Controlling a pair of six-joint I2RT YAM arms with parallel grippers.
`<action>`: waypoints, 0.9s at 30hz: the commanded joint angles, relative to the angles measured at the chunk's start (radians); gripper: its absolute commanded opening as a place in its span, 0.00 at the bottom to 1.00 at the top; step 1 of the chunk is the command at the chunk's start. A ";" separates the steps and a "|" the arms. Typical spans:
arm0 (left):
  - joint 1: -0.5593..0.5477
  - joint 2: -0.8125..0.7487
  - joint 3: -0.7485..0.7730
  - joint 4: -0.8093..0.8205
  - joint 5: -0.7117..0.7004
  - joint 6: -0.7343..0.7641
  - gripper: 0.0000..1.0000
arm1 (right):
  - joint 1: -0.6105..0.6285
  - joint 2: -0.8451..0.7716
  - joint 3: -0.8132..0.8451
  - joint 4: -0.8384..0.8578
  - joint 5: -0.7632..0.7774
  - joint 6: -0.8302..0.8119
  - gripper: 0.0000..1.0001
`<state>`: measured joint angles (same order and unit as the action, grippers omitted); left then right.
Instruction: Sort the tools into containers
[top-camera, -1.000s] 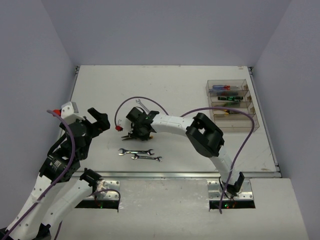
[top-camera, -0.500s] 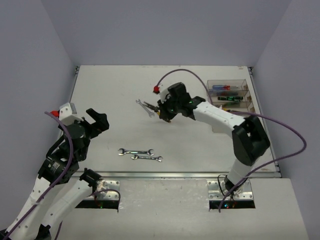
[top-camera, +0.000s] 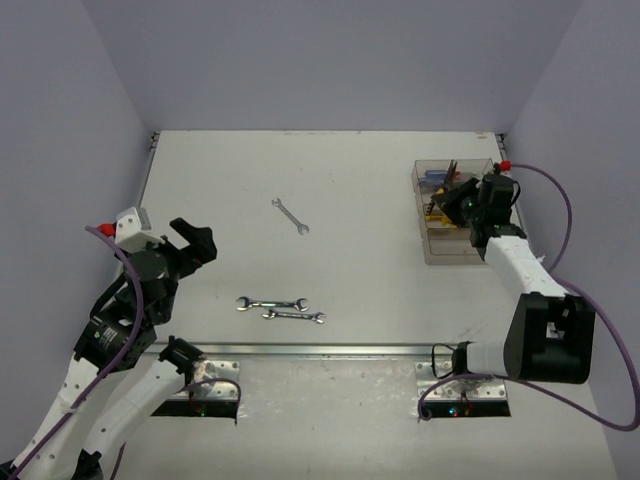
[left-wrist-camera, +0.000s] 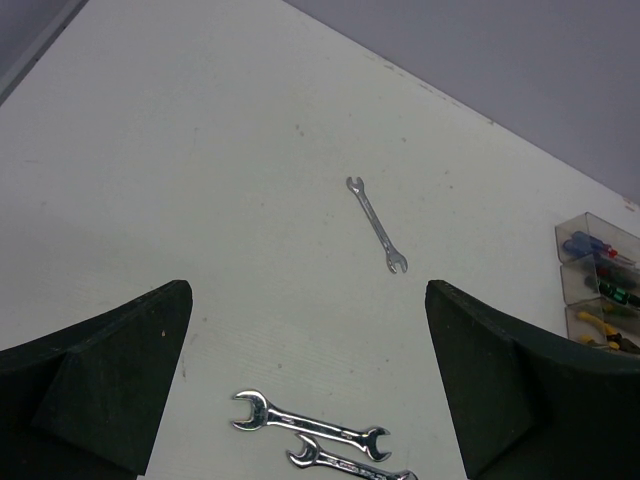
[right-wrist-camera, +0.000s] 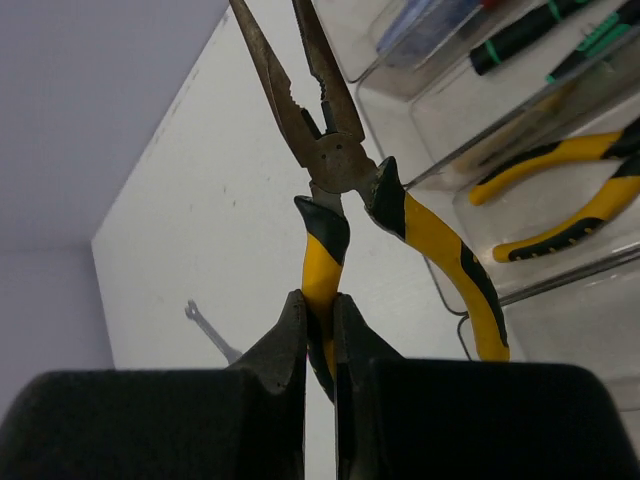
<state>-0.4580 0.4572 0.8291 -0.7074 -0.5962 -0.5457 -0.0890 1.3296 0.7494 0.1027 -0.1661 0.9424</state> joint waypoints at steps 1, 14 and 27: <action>0.010 0.005 0.005 0.031 0.010 0.020 1.00 | -0.011 -0.003 -0.044 0.281 0.186 0.347 0.00; 0.010 0.017 0.003 0.043 0.029 0.031 1.00 | -0.012 0.117 -0.082 0.444 0.449 0.556 0.00; 0.009 0.020 0.002 0.048 0.040 0.037 1.00 | -0.009 0.217 -0.253 0.809 0.518 0.618 0.00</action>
<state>-0.4580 0.4721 0.8291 -0.7063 -0.5673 -0.5269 -0.1023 1.5596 0.5409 0.7089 0.2867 1.5303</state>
